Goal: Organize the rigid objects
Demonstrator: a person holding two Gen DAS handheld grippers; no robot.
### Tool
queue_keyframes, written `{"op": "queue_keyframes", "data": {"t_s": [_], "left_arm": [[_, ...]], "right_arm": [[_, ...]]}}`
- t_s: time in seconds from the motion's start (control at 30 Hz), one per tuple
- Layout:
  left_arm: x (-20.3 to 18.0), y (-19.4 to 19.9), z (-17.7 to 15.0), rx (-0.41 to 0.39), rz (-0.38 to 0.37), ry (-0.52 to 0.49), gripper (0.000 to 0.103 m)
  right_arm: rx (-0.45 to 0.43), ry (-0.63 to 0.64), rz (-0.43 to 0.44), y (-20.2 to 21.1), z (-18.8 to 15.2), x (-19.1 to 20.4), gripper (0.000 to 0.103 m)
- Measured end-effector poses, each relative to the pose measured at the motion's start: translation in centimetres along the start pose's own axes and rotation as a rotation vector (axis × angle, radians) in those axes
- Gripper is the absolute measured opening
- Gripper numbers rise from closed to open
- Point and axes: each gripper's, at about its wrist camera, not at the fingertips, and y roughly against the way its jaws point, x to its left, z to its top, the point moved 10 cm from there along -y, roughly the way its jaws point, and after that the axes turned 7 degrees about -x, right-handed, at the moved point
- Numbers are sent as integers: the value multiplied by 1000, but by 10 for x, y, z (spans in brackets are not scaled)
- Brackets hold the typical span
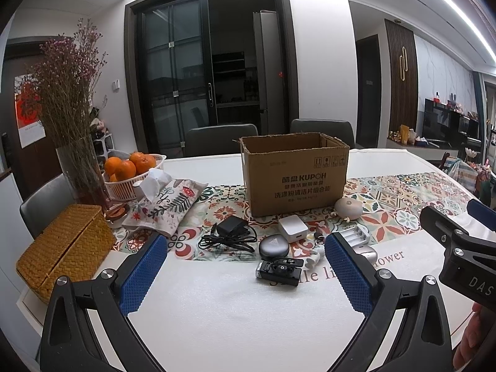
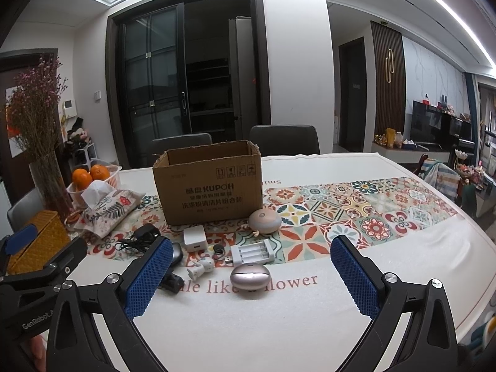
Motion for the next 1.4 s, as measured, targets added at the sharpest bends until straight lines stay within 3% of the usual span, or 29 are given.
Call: {"op": "queue_keyframes", "data": {"t_s": [0.63, 0.87, 1.4], "left_arm": [[-7, -13, -12, 58, -23, -2, 103], [-14, -33, -36, 150, -54, -10, 103], [-25, -75, -76, 241, -104, -68, 103]], "right_arm": [[35, -10, 4, -11, -12, 1, 103], [96, -14, 4, -26, -27, -1, 103], [261, -8, 13, -71, -76, -3, 103]]}}
